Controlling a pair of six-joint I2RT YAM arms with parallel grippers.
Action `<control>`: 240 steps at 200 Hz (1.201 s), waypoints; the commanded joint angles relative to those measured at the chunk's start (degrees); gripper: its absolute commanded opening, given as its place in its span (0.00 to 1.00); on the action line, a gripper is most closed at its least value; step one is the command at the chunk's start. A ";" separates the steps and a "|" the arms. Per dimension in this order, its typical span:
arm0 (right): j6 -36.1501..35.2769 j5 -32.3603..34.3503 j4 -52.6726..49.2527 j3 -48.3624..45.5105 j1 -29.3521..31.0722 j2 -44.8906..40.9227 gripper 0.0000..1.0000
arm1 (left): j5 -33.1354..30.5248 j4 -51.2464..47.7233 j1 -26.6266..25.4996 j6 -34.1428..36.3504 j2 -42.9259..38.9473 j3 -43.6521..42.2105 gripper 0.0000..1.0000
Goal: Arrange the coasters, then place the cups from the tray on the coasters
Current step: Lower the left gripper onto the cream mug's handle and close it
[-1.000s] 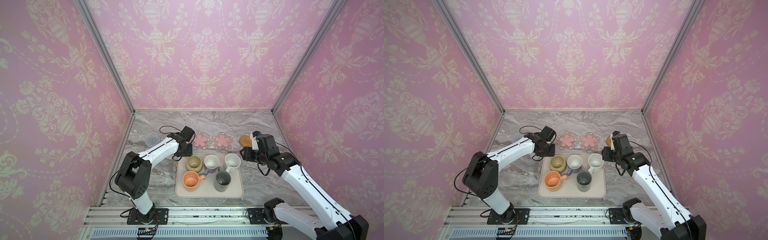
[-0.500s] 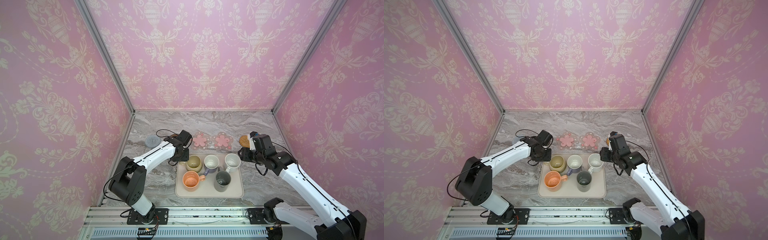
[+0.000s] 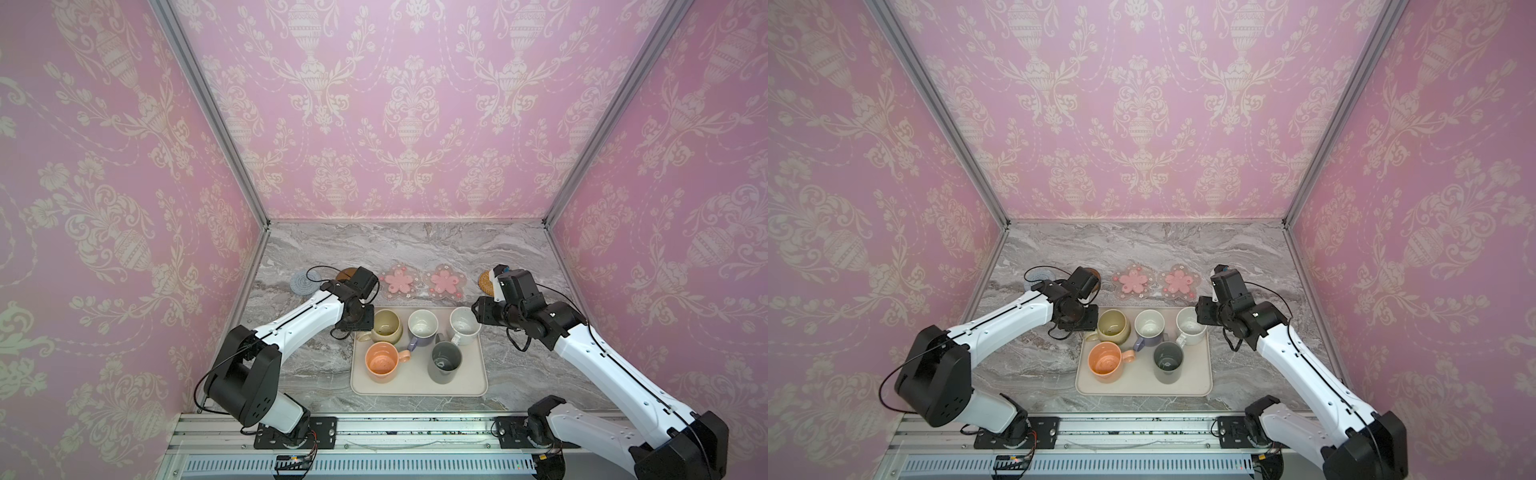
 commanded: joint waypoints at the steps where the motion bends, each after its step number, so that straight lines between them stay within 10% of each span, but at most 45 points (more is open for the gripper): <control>1: 1.33 1.29 0.60 1.40 0.60 0.24 0.52 | 3.58 -2.31 -0.46 1.12 -2.31 -1.11 0.44; 240: -0.15 2.86 0.87 0.32 1.12 1.96 0.53 | 6.47 -5.72 -4.83 11.58 -6.51 -2.41 0.48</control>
